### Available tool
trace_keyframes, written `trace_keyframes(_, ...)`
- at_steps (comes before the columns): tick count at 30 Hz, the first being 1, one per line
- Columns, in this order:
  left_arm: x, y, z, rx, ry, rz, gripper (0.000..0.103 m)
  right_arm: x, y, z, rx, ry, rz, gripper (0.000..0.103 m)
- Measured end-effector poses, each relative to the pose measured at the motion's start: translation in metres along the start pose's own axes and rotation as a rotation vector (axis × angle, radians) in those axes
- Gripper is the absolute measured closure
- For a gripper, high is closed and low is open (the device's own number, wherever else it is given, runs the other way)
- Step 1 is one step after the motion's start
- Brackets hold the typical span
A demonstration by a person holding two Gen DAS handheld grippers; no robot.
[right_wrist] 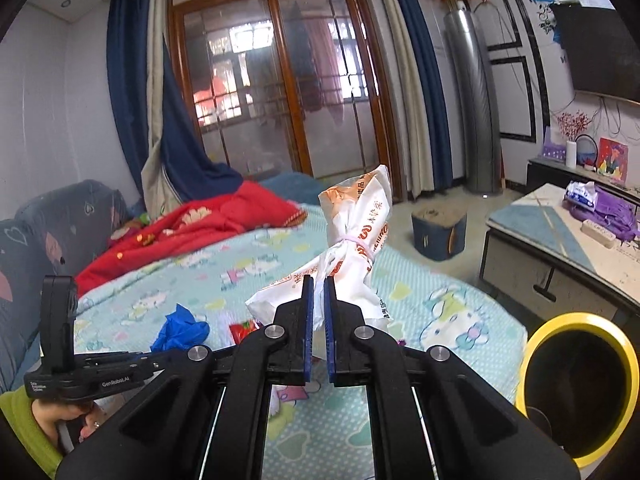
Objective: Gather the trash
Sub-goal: 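Grasp the blue plastic bag with the left tool while the right tool grasps the white snack bag, then carry both bags over the yellow bin and open both tools to drop them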
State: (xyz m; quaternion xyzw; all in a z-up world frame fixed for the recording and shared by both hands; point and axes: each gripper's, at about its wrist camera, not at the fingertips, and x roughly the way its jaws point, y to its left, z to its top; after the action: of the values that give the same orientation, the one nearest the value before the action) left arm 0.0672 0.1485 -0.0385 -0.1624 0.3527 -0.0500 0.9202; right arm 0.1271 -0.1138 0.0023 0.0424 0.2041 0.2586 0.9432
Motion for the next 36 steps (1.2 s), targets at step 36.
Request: trace_keyframes(36, 0.004, -0.144, 0.036, 0.257, -0.097, -0.241, 0.099, -0.068, -0.081, -0.009, 0.051, 0.009, -0.167, 0.098)
